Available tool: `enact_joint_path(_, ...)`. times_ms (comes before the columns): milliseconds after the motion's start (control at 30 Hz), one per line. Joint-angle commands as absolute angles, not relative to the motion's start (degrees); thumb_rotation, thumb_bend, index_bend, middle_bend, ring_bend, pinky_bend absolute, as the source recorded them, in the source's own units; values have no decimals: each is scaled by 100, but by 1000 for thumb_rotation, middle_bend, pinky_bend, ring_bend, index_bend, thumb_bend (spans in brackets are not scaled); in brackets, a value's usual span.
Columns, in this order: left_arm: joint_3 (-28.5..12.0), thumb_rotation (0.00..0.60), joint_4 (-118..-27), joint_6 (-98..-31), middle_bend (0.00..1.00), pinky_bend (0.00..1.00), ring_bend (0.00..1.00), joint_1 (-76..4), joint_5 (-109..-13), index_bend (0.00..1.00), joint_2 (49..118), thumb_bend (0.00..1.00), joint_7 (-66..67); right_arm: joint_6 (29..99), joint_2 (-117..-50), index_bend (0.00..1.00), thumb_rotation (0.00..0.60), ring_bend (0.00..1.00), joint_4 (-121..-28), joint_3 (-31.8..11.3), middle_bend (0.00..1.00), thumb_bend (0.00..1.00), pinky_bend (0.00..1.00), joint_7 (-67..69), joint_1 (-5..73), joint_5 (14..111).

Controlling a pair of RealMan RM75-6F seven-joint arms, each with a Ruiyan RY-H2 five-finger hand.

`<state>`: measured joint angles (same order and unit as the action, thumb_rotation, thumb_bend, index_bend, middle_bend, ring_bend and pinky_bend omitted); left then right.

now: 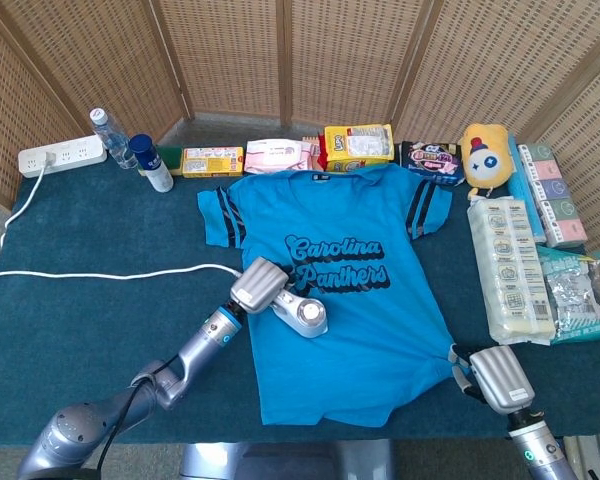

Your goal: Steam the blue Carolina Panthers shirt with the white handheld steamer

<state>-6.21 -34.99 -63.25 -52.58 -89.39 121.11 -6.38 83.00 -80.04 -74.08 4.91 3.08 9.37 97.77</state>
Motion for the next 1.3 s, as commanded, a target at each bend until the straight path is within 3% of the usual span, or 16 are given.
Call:
enact_joint_path(33, -579, 600, -3800, -6454, 800, 761, 707, -5197, -8981, 763, 11974, 482, -672, 8307, -7995, 700, 600, 735, -7430, 489, 690, 606, 821, 290, 936, 9784)
enact_joint_path(600, -524, 600, -5089, -7041, 800, 761, 706, -4371, -8759, 763, 10610, 479, -721, 8237, -7992, 700, 600, 735, -7570, 500, 690, 606, 821, 150, 977, 9837)
enact_joint_path(933, -434, 600, -4724, -6903, 800, 761, 706, -3894, -8493, 763, 10001, 473, -946, 8058, -8077, 700, 600, 735, -7650, 498, 690, 606, 821, -6, 1055, 9823)
enact_joint_path(1300, -515, 600, -3831, -6537, 800, 762, 706, -3871, -8318, 763, 10302, 471, -1183, 7972, -8102, 700, 600, 731, -7740, 488, 689, 605, 819, -128, 1078, 9767)
